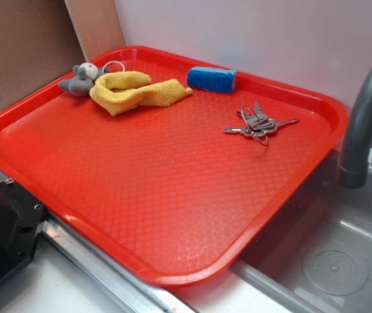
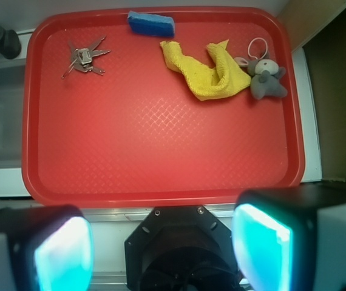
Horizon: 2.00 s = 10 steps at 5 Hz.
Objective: Grab the silver keys.
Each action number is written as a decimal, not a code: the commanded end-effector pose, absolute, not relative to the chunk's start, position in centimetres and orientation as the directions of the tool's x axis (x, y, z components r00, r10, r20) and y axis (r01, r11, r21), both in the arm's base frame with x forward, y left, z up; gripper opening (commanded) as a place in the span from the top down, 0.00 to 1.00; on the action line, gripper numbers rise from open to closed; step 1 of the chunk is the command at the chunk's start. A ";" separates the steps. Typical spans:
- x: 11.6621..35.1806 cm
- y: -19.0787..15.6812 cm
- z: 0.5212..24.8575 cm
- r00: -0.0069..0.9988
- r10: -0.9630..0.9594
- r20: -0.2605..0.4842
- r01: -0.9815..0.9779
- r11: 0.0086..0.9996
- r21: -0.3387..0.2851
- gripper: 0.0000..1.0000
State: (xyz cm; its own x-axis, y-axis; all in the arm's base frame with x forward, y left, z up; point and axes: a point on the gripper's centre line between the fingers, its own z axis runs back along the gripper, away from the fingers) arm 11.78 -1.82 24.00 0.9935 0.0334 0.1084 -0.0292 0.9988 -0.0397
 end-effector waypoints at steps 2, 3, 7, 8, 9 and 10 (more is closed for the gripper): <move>23.8 -2.0 16.9 0.873 0.466 0.146 -0.431 0.876 -0.218 0.00; 24.1 -2.3 16.8 0.885 0.441 0.148 -0.389 0.877 -0.282 0.00; 28.4 -4.7 13.5 0.855 0.518 0.026 -0.505 0.843 -0.186 0.00; 30.8 -7.6 10.6 0.850 0.526 -0.027 -0.520 0.831 -0.195 0.00; 32.0 -10.2 9.1 0.822 0.566 -0.069 -0.566 0.794 -0.222 0.00; 32.0 -12.7 7.3 0.836 0.523 -0.169 -0.548 0.814 -0.192 0.00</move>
State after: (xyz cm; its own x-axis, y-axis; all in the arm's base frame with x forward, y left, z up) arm 31.00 -12.23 5.48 0.8261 0.5263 -0.2016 -0.5571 0.8168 -0.1503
